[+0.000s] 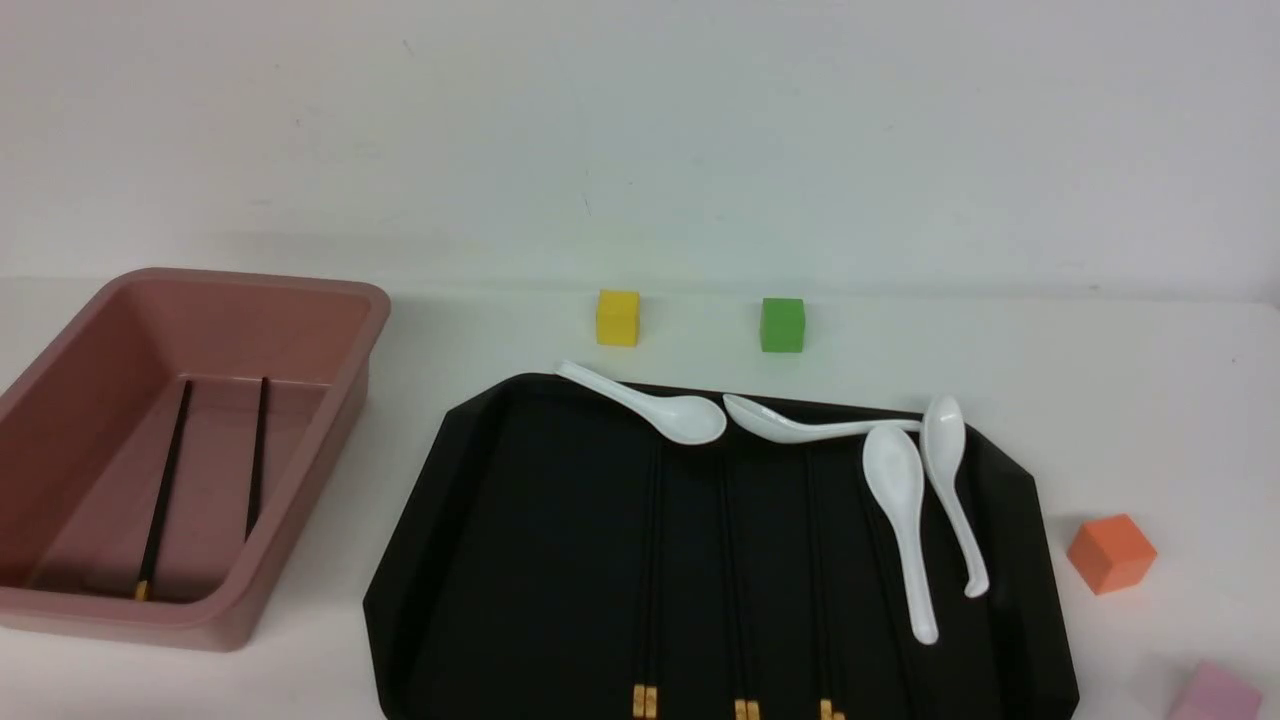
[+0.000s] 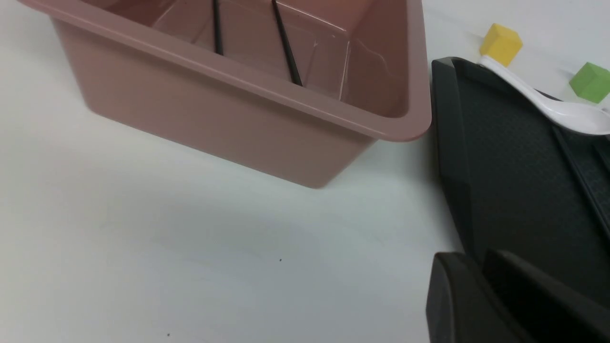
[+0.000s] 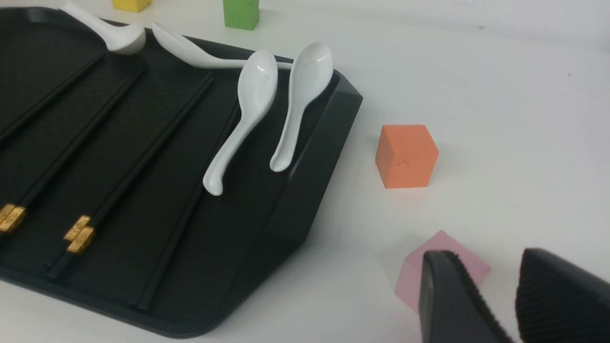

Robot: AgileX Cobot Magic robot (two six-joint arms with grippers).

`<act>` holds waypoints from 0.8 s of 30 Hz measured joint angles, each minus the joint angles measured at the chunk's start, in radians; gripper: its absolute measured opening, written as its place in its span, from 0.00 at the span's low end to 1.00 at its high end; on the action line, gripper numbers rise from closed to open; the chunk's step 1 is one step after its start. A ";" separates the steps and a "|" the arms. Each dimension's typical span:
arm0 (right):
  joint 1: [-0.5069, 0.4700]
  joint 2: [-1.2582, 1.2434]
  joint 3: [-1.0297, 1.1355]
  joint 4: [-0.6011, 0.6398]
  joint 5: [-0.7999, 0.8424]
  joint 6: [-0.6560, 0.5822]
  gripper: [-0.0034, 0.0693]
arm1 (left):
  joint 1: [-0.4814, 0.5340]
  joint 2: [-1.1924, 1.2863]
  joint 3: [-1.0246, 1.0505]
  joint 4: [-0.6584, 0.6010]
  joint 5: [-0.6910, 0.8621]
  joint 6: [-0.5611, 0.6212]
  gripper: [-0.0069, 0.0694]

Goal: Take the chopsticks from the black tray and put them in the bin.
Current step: Use the left arm to grab a pair of chopsticks

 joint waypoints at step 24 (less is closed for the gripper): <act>0.000 0.000 0.000 0.000 0.000 0.000 0.38 | 0.000 0.000 0.000 -0.007 0.000 -0.001 0.24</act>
